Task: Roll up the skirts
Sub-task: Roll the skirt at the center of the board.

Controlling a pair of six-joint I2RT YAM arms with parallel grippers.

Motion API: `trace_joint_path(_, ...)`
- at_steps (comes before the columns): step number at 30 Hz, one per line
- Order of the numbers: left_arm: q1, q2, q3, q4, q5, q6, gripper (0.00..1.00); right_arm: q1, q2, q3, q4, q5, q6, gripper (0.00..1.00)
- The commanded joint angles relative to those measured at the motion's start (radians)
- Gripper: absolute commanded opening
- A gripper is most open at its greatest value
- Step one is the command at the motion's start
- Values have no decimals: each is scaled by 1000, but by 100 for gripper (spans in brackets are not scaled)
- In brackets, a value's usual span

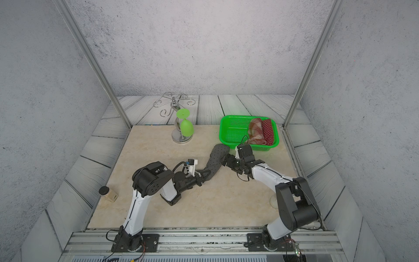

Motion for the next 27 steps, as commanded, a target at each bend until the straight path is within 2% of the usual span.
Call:
trace_joint_path(1,-11,127,-43,-214,39,-118,0,48,55,78,-170,127,3,90)
trace_joint_path(8,-22,136,-29,-214,26,-132,0,65,167,264,-353,193,43,96)
trace_joint_path(16,-25,148,-27,-214,13,-116,0,82,258,355,-371,195,127,98)
trace_joint_path(20,-30,165,-24,-213,7,-113,0,84,284,355,-291,166,181,100)
trace_joint_path(27,-30,170,-16,-214,6,-110,0,120,425,514,-385,193,164,99)
